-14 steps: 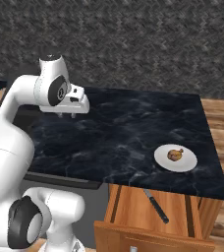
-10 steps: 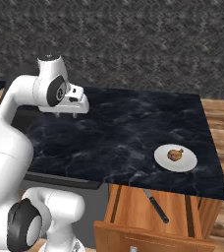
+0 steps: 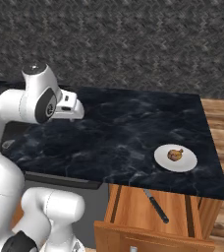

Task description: Pick up the knife from the drawer and place it on the cutting board. Then place the meat from the plate to the cutting board.

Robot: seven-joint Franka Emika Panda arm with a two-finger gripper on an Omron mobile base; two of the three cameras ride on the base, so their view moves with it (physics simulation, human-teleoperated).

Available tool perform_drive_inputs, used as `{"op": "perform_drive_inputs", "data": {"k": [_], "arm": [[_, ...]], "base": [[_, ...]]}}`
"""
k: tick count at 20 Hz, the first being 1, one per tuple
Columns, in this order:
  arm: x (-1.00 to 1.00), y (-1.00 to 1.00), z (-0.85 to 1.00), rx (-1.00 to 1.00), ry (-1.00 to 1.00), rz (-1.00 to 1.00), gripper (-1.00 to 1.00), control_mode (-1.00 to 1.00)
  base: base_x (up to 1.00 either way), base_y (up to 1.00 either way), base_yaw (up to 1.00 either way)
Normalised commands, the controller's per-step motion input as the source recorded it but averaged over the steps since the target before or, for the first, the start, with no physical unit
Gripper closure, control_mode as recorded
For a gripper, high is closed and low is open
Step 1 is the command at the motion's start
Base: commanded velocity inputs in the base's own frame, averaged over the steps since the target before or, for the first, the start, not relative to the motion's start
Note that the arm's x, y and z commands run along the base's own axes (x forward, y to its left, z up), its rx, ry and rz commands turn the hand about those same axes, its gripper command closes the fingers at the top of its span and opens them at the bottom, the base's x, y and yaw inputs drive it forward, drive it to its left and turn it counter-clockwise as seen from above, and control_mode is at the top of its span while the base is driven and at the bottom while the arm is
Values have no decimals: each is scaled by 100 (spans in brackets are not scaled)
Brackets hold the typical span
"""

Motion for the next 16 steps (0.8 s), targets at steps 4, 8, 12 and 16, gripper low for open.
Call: {"op": "perform_drive_inputs", "data": {"k": [4, 8, 12, 16], "arm": [[-67, 0, 0, 3, -6, -1, -100, -100], [-54, 0, 0, 0, 7, -5, -100, -100], [-49, 0, 0, 0, 12, -4, -100, -100], [-47, 0, 0, 0, 5, 0, -100, -100]], "base": [[0, 0, 0], [0, 0, 0], [0, 0, 0], [0, 0, 0]]}}
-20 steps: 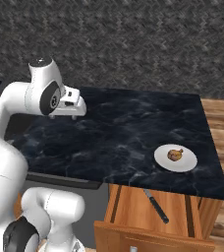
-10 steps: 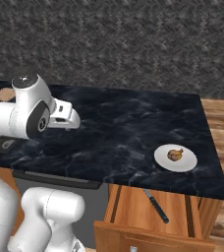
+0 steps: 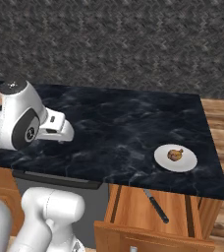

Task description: Pick up the knife from the drawer and place it on the cutting board. Then place the meat from the plate to the cutting board.

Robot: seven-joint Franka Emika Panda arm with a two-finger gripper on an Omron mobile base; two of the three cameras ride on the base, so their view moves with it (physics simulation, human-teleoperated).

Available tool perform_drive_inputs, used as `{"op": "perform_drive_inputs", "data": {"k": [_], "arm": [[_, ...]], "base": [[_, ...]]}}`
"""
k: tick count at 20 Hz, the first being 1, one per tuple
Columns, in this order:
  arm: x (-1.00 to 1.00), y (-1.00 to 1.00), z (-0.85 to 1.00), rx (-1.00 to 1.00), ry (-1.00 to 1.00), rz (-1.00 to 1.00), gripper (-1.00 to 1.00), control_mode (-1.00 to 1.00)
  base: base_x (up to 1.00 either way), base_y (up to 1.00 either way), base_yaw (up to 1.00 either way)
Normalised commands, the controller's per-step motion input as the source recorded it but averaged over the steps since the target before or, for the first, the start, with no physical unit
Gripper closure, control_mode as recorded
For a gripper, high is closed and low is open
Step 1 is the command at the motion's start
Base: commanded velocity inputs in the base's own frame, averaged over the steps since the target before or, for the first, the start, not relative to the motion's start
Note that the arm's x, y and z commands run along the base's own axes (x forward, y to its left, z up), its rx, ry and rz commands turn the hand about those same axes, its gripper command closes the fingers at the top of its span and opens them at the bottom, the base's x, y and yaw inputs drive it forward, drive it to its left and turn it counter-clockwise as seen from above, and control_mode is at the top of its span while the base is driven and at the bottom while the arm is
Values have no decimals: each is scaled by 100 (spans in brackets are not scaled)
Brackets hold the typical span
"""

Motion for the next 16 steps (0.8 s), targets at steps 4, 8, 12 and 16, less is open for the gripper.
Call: {"op": "perform_drive_inputs", "data": {"k": [4, 8, 12, 16], "arm": [[-41, 0, 0, 0, 1, 0, -100, -100], [-33, 0, 0, 0, 0, 0, -100, -100], [-4, 0, 0, 0, 4, 0, -100, -100], [-1, -1, 0, 0, 7, 0, -100, -100]], "base": [[0, 0, 0], [0, 0, 0], [0, 0, 0], [0, 0, 0]]}}
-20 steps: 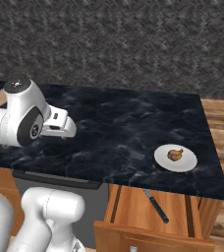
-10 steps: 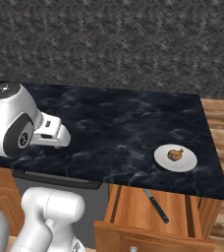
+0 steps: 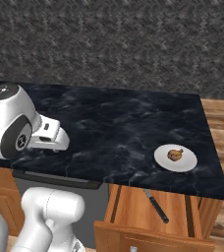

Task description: Pick up the knife from the drawer and place it on the cutting board. Then place the meat from the plate to the cutting board.

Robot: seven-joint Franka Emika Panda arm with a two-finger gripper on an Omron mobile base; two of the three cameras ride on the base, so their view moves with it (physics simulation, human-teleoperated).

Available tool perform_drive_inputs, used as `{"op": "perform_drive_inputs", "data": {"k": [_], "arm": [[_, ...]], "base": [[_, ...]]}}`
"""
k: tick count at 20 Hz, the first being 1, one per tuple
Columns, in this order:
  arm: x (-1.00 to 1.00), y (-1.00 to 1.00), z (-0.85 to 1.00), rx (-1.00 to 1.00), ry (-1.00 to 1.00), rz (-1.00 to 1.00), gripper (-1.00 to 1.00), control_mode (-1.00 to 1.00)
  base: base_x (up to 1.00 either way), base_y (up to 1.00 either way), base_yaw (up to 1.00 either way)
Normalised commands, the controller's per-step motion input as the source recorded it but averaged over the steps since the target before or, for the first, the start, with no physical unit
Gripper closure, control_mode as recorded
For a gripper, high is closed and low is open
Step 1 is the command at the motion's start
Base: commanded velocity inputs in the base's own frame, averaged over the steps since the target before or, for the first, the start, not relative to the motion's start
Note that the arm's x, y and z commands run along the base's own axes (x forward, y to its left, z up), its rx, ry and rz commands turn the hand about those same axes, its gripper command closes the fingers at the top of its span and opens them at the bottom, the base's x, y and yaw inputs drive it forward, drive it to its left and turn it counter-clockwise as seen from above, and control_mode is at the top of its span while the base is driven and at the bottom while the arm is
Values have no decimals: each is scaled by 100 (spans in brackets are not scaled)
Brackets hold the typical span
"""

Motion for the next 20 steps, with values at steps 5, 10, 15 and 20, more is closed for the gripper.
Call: {"op": "perform_drive_inputs", "data": {"k": [5, 10, 15, 20], "arm": [[-4, 0, 0, 0, 0, 0, -100, 100], [0, 0, 0, 0, 0, 0, -100, 100], [0, 0, 0, 0, 0, 0, -100, 100], [0, 0, 0, 0, 0, 0, -100, 100]], "base": [[-35, 9, -8], [-42, 17, -30], [0, 22, -36], [2, 47, -49]]}}
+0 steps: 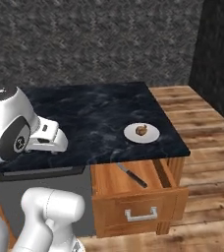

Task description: Pick up the knife from the drawer and place it on the cutting board. Then place the meat from the plate to the cutting board.

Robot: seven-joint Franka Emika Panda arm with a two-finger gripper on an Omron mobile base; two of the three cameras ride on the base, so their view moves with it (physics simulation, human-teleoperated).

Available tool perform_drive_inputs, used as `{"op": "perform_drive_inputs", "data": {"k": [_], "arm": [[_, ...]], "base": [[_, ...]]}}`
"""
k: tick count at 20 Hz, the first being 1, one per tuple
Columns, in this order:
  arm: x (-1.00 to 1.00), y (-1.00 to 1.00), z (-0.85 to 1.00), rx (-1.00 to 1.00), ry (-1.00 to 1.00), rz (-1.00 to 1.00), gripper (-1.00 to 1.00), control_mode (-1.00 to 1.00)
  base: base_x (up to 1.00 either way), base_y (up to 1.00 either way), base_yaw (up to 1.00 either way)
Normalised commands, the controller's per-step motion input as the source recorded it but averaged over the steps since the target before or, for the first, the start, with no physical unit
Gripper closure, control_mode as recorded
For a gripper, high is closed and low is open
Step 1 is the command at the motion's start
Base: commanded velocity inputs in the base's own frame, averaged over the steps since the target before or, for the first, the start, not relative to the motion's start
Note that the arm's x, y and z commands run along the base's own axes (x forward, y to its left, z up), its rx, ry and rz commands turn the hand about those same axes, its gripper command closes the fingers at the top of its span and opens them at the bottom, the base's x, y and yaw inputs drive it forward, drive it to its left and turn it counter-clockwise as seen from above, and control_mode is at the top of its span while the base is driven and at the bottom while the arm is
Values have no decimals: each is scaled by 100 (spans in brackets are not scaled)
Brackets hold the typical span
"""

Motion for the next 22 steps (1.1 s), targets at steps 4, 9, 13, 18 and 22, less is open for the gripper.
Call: {"op": "perform_drive_inputs", "data": {"k": [4, 9, 13, 18, 22], "arm": [[0, 0, 0, 0, 0, 0, -100, 100], [0, 0, 0, 0, 0, 0, -100, 100], [0, 0, 0, 0, 0, 0, -100, 100], [0, 0, 0, 0, 0, 0, -100, 100], [0, 0, 0, 0, 0, 0, -100, 100]], "base": [[-18, 34, -58], [0, 15, -52], [-46, 37, -38], [-76, 39, -24], [8, 12, -26]]}}
